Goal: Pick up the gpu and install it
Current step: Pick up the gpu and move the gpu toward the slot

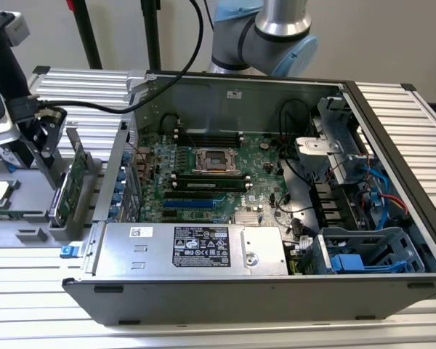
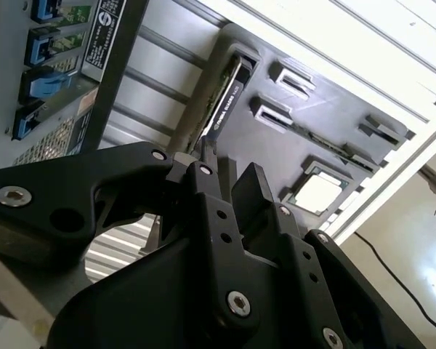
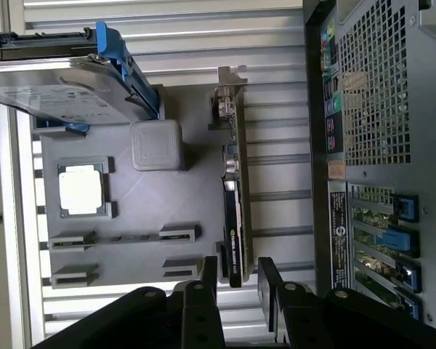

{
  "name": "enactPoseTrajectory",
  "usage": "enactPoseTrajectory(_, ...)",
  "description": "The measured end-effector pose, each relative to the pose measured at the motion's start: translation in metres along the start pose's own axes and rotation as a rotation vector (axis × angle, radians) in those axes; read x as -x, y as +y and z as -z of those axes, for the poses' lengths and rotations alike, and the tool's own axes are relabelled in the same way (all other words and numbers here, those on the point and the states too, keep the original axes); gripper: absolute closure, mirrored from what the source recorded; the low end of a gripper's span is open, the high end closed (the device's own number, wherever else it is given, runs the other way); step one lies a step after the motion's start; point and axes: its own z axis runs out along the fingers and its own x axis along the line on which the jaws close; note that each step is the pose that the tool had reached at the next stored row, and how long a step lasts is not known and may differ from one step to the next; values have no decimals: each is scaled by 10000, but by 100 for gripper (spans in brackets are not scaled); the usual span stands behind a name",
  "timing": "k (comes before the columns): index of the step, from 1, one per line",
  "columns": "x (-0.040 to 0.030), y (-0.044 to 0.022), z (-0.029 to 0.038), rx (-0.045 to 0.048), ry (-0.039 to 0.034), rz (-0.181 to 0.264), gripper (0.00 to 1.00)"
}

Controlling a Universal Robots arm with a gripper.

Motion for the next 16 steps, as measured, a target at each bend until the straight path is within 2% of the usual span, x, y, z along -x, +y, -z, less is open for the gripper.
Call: enactPoseTrajectory(16,3,-5,-108,0,0,-1,0)
